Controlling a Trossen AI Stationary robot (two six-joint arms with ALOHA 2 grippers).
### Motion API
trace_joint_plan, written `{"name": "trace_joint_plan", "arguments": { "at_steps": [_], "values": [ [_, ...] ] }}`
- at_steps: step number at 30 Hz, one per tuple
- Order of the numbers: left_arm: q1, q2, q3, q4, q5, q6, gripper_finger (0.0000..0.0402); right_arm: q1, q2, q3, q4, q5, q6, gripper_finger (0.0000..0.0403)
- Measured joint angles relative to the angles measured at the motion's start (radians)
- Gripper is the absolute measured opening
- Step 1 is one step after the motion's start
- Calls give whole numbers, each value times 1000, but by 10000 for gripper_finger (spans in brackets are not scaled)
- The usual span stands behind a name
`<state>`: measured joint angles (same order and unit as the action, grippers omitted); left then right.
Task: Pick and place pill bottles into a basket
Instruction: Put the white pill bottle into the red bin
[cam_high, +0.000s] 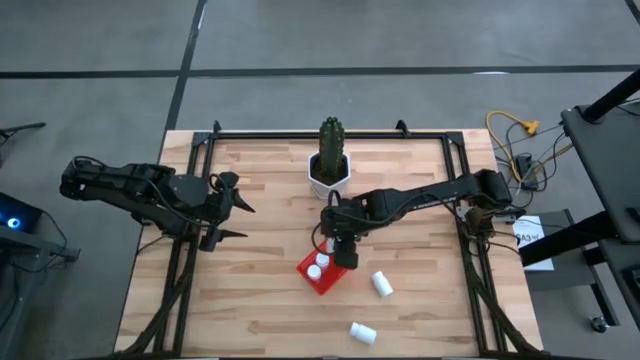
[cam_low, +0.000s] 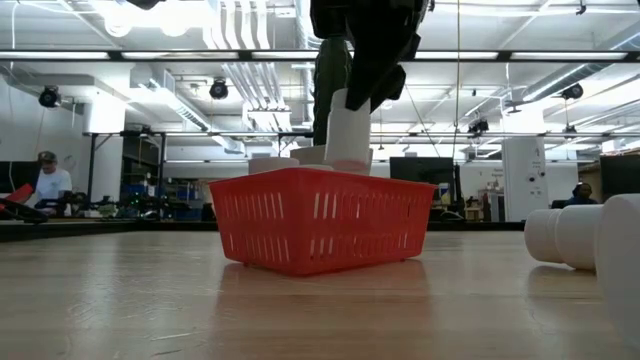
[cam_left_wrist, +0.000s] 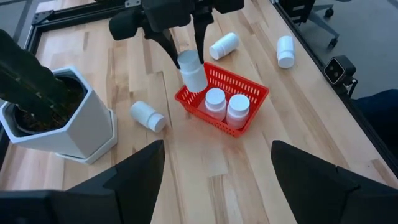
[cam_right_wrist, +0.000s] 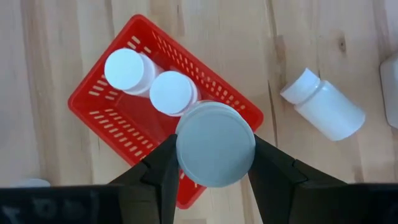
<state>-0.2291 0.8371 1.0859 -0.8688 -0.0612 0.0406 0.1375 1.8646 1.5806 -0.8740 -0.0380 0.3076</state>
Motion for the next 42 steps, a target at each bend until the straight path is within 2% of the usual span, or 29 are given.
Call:
{"name": "trace_joint_plan", "arguments": {
  "at_steps": [10,42],
  "values": [
    [0,-2,0,-1,0,1,277,0,94,1,52,-53,-32,143],
    [0,-2,-4,-2,1,-1,277,-17,149,-4,68,-11,-76,143]
  ]
}}
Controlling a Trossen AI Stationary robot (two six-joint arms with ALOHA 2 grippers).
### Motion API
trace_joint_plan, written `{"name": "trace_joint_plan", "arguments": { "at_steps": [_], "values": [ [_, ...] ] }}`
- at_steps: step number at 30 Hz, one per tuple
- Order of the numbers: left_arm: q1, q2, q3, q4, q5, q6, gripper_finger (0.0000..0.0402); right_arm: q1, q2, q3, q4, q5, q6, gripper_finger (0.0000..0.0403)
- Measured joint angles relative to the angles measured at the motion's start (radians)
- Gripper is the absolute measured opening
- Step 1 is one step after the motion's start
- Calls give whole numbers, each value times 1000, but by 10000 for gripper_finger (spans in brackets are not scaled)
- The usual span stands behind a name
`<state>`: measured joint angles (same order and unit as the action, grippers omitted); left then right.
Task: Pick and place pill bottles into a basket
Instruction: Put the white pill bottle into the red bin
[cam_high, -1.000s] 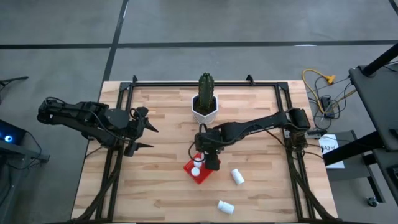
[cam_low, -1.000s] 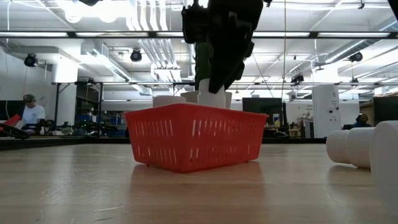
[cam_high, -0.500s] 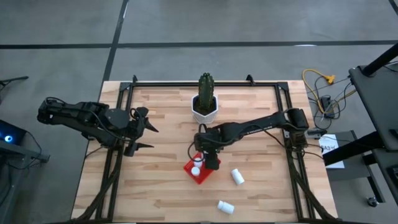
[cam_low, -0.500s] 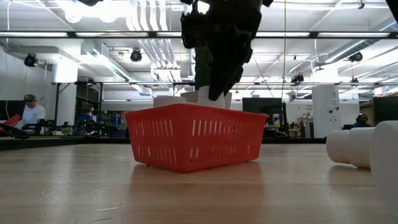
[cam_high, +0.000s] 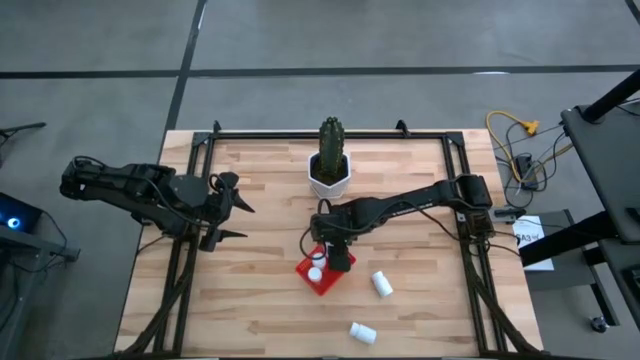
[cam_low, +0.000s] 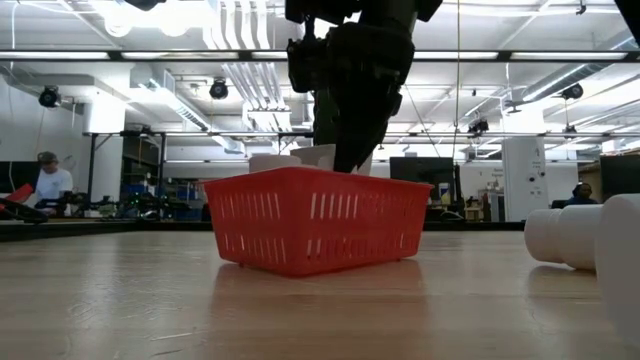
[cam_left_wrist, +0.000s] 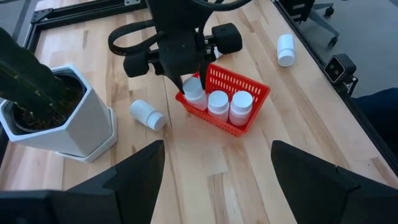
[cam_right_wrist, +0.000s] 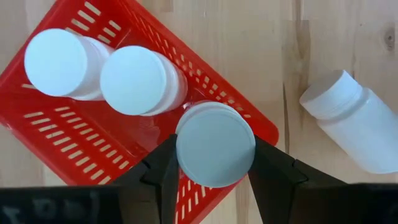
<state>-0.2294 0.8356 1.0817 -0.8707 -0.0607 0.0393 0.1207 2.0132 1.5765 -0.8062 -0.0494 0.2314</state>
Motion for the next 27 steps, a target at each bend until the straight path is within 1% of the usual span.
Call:
{"name": "trace_joint_plan", "arguments": {
  "at_steps": [2,6,9,20,27],
  "values": [
    [0,1,0,0,0,-1,277,0,0,-3,2,0,1,149],
    [0,0,0,0,0,-6,277,0,0,-5,4,0,4,177],
    [0,0,0,0,0,-6,277,0,0,-6,9,0,4,186],
    [0,1,-1,0,0,-6,277,0,0,-6,31,-1,1,171],
    [0,0,-1,-1,1,-6,277,0,0,-6,32,-3,4,178]
  ]
}}
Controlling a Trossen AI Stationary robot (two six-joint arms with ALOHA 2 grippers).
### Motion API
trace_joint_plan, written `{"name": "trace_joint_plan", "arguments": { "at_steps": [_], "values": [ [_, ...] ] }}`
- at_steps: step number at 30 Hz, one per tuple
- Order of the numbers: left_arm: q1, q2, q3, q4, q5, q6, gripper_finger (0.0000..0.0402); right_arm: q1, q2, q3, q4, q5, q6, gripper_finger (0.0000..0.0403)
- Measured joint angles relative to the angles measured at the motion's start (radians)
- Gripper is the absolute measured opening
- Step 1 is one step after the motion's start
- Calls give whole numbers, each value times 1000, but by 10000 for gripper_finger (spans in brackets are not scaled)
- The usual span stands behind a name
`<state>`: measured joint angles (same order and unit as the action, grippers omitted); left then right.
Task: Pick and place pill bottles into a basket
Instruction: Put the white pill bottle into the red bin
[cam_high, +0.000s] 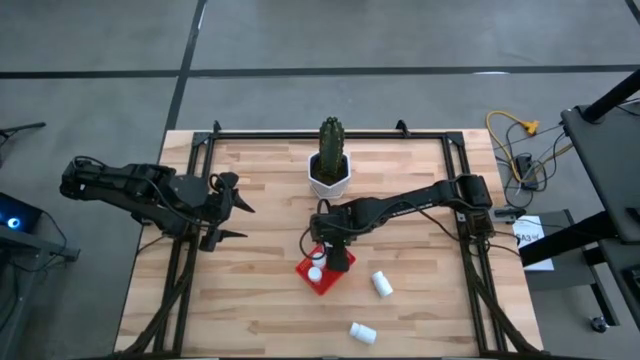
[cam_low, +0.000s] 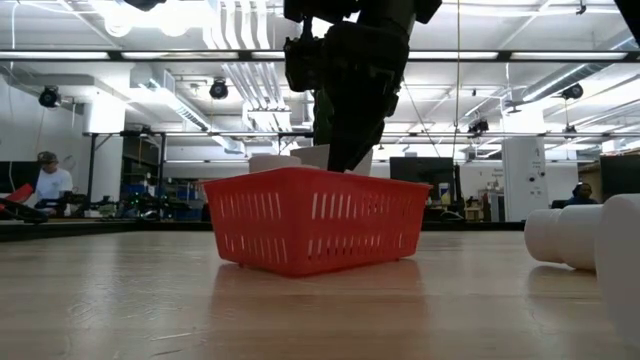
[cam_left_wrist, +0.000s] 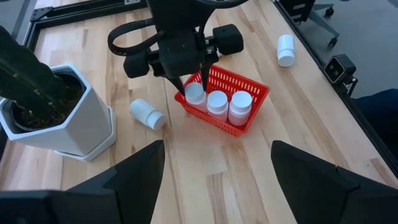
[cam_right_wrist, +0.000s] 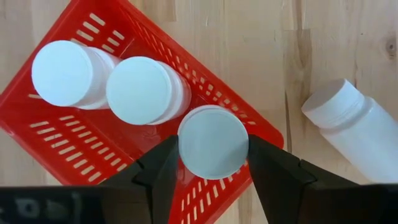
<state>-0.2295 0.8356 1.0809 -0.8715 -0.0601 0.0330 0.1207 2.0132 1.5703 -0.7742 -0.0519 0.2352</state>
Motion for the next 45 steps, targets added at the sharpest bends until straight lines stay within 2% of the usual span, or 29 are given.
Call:
{"name": "trace_joint_plan", "arguments": {
  "at_steps": [12,26,35,45],
  "values": [
    [0,0,0,0,2,0,277,1,-2,7,-1,-26,-3,178],
    [0,0,0,-1,3,-1,277,1,-2,11,-1,-27,31,222],
    [0,0,0,-2,3,0,277,-1,-22,11,-3,-24,6,226],
    [0,1,0,-14,3,6,277,-3,-115,16,-15,84,-63,226]
  ]
}}
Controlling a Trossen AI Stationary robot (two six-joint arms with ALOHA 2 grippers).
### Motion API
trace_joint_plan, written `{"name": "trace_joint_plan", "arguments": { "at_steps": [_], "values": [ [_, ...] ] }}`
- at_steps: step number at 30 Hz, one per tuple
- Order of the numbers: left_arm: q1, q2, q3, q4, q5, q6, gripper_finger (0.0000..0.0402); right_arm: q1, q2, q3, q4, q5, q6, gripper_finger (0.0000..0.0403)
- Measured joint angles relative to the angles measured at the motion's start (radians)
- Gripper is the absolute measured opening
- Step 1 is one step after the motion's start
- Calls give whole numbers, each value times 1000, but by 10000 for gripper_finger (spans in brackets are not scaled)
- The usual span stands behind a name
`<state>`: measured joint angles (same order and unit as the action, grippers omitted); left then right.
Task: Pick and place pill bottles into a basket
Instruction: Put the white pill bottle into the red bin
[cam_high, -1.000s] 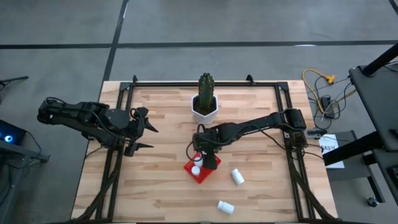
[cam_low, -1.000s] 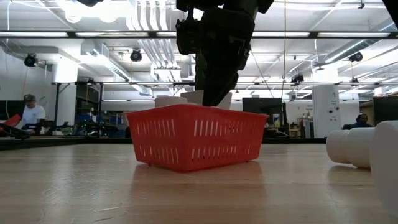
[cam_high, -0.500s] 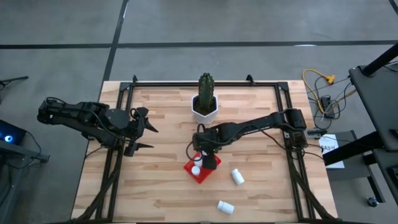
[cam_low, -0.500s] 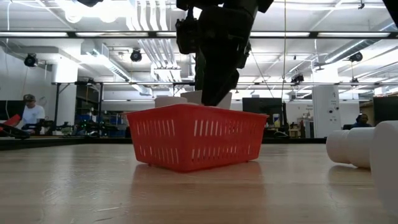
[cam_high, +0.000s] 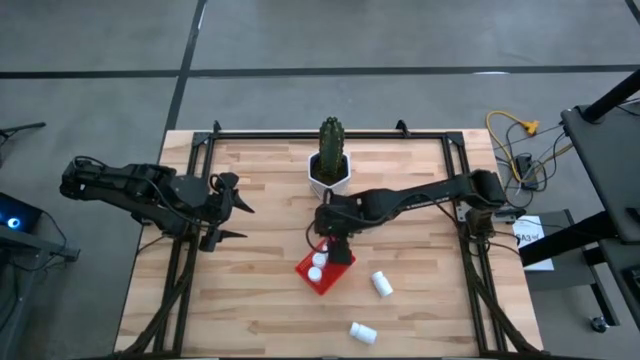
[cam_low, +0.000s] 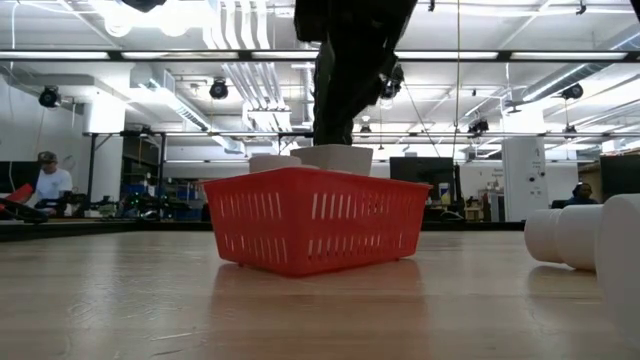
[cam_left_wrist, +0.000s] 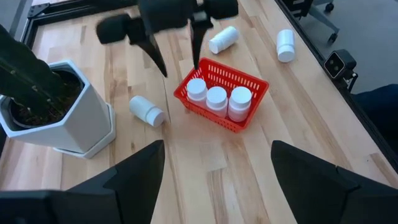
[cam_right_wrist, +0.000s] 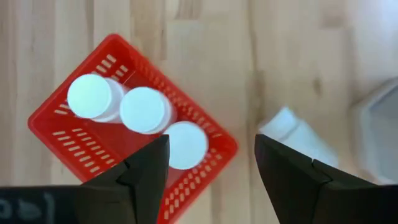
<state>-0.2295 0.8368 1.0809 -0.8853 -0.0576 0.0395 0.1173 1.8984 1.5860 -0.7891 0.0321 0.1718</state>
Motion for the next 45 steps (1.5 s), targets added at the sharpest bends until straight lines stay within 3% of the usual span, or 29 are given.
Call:
{"name": "trace_joint_plan", "arguments": {
  "at_steps": [5,12,22,26,30,45],
  "values": [
    [0,10,-2,-29,-6,15,277,0,-12,1,-33,85,-140,226],
    [0,35,-50,-27,-90,75,277,-9,-10,0,-45,211,-303,226],
    [0,-47,-241,346,-84,184,277,-105,-10,-25,-28,163,-315,226],
    [0,-147,-294,354,-85,171,277,-135,-10,-68,60,71,-331,226],
    [0,-250,-341,354,-86,129,277,-148,-11,-105,133,60,-394,226],
    [0,-436,-433,355,-109,123,277,-162,-13,-186,122,12,-591,226]
  ]
}}
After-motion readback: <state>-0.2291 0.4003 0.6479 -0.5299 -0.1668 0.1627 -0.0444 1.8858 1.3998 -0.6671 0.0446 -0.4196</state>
